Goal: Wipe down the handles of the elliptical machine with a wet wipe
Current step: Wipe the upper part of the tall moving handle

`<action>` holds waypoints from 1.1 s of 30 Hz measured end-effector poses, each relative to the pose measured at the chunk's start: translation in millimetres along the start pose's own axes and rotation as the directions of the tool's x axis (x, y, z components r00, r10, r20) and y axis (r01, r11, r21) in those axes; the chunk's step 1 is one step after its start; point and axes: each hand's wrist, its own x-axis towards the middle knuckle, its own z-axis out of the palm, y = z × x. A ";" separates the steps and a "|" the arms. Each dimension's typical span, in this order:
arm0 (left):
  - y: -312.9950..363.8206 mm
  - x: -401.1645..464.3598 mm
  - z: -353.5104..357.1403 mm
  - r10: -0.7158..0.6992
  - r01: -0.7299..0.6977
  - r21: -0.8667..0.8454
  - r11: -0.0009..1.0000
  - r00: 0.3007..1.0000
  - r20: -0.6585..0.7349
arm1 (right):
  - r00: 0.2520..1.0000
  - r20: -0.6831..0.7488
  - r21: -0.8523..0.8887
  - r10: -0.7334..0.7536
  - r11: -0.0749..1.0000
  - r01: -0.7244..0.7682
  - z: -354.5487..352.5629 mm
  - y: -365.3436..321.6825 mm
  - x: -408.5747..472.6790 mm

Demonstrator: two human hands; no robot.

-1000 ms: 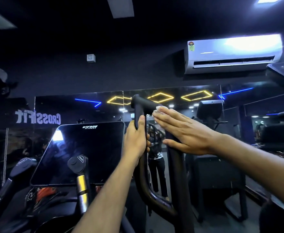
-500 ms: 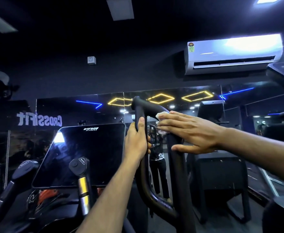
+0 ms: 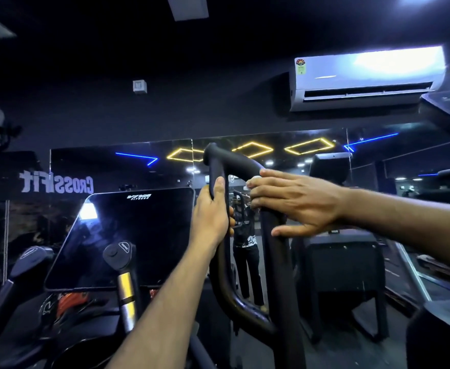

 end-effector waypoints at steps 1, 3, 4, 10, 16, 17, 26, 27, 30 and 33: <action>0.2 0.6 -0.4 0.003 -0.003 0.004 1.000 1.000 0.002 | 1.000 0.012 -0.026 0.001 1.000 0.000 -2.8 7.7 4.8; 0.6 0.2 -0.5 0.012 -0.012 0.013 1.000 1.000 0.007 | 0.997 0.036 -0.030 0.069 0.997 -0.068 -6.6 11.9 13.3; 0.8 -0.3 -0.3 0.015 -0.016 0.014 1.000 1.000 0.008 | 0.993 0.036 -0.015 0.111 0.994 -0.111 -4.1 7.4 14.4; 0.3 -0.2 0.5 0.014 -0.014 -0.003 1.000 1.000 0.000 | 0.992 0.055 0.003 0.113 0.994 -0.114 3.3 -31.4 -7.6; -1.2 0.9 -0.6 0.005 -0.005 -0.019 1.000 1.000 0.015 | 0.981 0.096 0.017 0.170 0.985 -0.172 -6.1 -22.3 5.8; -1.8 1.0 -0.5 0.005 -0.005 -0.020 1.000 1.000 0.015 | 0.977 0.095 0.033 0.188 0.981 -0.192 -0.9 -34.1 0.8; -2.5 1.4 -1.1 0.025 -0.025 0.008 1.000 1.000 0.013 | 0.994 0.105 0.160 0.040 0.986 -0.057 -18.4 -5.1 3.3; -2.3 1.7 -0.6 0.027 -0.028 0.005 1.000 0.999 0.018 | 0.994 0.052 0.157 0.091 0.983 -0.098 -22.1 1.6 5.8; -0.6 3.0 0.5 0.030 -0.030 -0.015 0.999 0.999 0.014 | 0.918 -0.144 0.283 0.369 0.904 -0.319 -29.9 12.6 26.8; -0.7 1.5 0.1 0.015 -0.015 -0.012 1.000 1.000 0.002 | 0.808 -0.092 0.514 0.582 0.723 -0.462 -11.2 -2.3 51.5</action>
